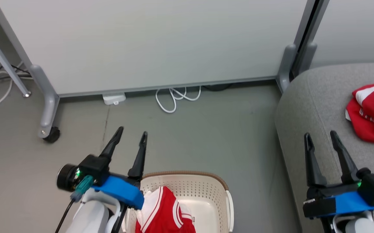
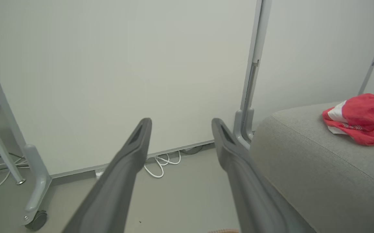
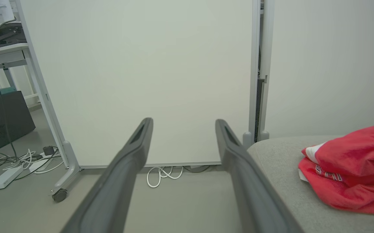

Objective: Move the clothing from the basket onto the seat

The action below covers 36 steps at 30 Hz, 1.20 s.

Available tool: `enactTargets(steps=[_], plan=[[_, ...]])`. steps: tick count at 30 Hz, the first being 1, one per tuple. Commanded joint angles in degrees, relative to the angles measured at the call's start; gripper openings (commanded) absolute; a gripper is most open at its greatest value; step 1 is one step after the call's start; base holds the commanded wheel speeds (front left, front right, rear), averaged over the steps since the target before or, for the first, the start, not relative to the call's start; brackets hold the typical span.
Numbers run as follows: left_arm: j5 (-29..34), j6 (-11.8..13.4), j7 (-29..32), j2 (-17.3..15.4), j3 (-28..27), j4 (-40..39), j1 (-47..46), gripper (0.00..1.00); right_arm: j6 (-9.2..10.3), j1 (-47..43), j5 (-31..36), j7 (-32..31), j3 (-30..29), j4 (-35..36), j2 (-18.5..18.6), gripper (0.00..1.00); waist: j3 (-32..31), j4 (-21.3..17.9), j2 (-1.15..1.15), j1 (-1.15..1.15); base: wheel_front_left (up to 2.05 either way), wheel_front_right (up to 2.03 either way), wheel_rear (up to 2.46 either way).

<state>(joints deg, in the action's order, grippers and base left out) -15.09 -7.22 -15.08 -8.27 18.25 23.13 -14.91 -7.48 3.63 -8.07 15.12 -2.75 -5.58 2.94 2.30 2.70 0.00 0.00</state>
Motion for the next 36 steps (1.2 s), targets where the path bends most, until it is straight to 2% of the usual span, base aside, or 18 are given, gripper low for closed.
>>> enactTargets(steps=[1, 9, 19, 24, 25, 28, 31, 36], plan=[[-0.56, -0.41, -0.13, -0.65, 1.54, 1.66, -2.36, 1.0, -0.03, 1.35, 0.56, 0.05, -0.08, 0.5, -0.09, 1.0, 2.53, -1.01, 0.0, 0.0, 0.0, 0.0, 0.0], [-4.56, -0.24, -0.14, -3.39, 15.15, 12.86, -13.74, 1.0, -0.03, 6.98, 1.3, 0.05, 0.27, 2.68, -0.1, 1.0, 13.18, -4.05, 0.0, 0.0, 0.0, 0.0, 0.0], [-11.47, -0.24, 0.26, -4.98, 38.83, 26.2, -26.87, 1.0, -0.03, 15.16, 2.27, 0.05, 1.35, 5.2, -0.1, 1.0, 26.58, -6.4, 0.0, 0.0, 0.0, 0.0, 0.0], [-15.01, -0.24, 2.66, -5.26, 48.83, 30.94, -32.34, 1.0, -0.03, 18.29, 2.77, 0.05, 1.81, 6.54, -0.1, 1.0, 32.96, -7.1, 0.0, 0.0, 0.0, 0.0, 0.0], [-15.01, -0.24, 2.66, -5.26, 48.83, 30.94, -32.34, 1.0, -0.03, 18.29, 2.77, 0.05, 1.81, 6.54, -0.1, 1.0, 32.96, -7.1, 0.0, 0.0, 0.0, 0.0, 0.0], [-17.0, -0.23, 5.4, -5.33, 53.47, 33.94, -35.64, 1.0, -0.03, 20.64, 2.85, 0.05, 2.2, 7.5, -0.1, 1.0, 37.8, -7.7, 0.0, 0.0, 0.0, 0.0, 0.0], [-16.64, -0.23, 7.23, -5.47, 54.41, 35.21, -36.75, 1.0, -0.03, 21.77, 2.62, 0.05, 2.39, 8.01, -0.1, 1.0, 40.23, -7.99, 0.0, 0.0, 0.0, 0.0, 0.0], [-11.88, -0.23, 13.0, -5.44, 55.2, 36.9, -37.68, 1.0, -0.03, 23.69, 1.83, 0.05, 2.95, 9.25, -0.1, 1.0, 45.23, -8.78, 0.0, 0.0, 0.0, 0.0, 0.0]])
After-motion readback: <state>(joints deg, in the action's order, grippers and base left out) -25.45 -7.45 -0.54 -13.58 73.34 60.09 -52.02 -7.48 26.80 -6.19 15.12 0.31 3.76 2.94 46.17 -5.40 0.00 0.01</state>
